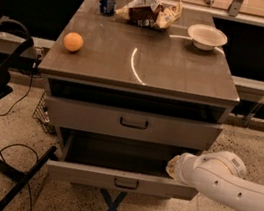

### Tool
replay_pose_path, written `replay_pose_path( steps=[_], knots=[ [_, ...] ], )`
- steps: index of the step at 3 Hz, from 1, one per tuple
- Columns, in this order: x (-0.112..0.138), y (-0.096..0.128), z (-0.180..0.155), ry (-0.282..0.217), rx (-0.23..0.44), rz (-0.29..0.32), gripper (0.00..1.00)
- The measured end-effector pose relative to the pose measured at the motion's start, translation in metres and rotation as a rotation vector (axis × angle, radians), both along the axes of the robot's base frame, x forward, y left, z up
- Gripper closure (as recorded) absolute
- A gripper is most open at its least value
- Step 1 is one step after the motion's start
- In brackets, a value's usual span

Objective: Open middle drawer

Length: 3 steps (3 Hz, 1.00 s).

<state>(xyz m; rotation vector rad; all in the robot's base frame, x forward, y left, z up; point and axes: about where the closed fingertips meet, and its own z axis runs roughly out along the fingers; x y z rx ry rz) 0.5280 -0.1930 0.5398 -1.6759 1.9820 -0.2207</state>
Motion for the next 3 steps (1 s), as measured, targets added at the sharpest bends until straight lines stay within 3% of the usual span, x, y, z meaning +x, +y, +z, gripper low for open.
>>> replay_pose_path(
  steps=[2, 3],
  knots=[
    [0.058, -0.019, -0.028, -0.079, -0.020, -0.004, 1.00],
    [0.066, -0.020, -0.060, -0.053, -0.055, 0.004, 1.00]
  ],
)
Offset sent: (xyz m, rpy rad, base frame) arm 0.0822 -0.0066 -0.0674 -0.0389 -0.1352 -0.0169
